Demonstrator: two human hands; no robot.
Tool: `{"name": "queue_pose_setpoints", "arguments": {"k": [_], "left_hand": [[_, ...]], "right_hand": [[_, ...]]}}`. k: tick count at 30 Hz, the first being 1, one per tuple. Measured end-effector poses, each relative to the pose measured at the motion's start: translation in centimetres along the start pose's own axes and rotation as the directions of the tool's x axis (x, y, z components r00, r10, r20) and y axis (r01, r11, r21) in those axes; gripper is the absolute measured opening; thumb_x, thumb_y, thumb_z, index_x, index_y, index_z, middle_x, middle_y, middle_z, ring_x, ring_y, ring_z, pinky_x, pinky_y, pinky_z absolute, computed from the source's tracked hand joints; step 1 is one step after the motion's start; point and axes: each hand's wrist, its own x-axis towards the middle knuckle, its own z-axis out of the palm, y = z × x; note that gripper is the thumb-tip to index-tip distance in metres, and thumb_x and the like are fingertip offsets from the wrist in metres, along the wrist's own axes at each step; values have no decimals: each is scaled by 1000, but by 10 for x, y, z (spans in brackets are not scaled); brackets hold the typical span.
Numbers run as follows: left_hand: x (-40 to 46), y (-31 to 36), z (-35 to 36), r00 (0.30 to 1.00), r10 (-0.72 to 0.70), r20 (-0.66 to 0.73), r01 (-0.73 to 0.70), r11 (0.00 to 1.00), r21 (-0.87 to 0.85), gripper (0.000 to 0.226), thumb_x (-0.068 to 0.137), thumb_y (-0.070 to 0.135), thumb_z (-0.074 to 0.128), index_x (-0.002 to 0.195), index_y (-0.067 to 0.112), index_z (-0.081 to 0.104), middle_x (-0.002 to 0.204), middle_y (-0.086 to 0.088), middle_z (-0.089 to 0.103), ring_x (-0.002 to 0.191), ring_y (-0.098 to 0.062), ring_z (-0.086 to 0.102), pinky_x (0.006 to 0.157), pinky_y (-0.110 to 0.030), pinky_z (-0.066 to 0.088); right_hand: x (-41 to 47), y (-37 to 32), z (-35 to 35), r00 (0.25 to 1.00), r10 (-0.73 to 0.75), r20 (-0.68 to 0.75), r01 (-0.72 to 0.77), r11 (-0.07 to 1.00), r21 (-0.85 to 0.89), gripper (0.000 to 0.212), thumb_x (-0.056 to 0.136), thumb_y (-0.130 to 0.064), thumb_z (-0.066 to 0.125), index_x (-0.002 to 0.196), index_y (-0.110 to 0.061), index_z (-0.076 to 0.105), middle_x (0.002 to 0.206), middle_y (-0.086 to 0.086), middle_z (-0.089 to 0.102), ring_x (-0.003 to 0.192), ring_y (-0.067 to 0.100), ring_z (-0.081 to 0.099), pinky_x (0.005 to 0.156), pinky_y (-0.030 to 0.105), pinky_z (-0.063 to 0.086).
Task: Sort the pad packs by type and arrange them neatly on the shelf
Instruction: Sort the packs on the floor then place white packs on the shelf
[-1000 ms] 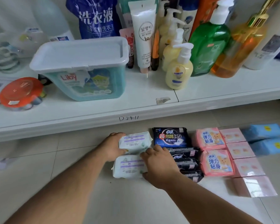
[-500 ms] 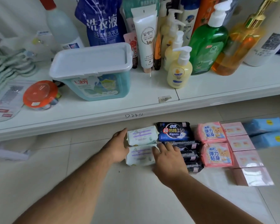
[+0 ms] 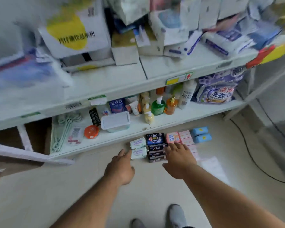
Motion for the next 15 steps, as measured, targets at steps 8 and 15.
{"name": "queue_pose_setpoints", "arguments": {"k": [8, 15], "left_hand": [[-162, 84, -180, 974, 143, -176, -138, 990, 39, 73, 92, 33, 53, 155, 30, 17, 165, 4, 8, 144, -27, 28, 111, -42, 37], [-269, 152, -266, 915, 227, -334, -209, 974, 91, 69, 94, 32, 51, 155, 31, 18, 164, 4, 11, 143, -26, 29, 111, -44, 36]], "right_hand": [[-173, -23, -191, 976, -44, -213, 43, 999, -9, 74, 98, -51, 46, 158, -17, 20, 167, 7, 15, 154, 25, 8, 124, 45, 13], [-266, -32, -299, 923, -110, -368, 87, 993, -79, 84, 98, -60, 41, 161, -20, 4, 169, 3, 1, 155, 24, -1, 125, 43, 7]]}}
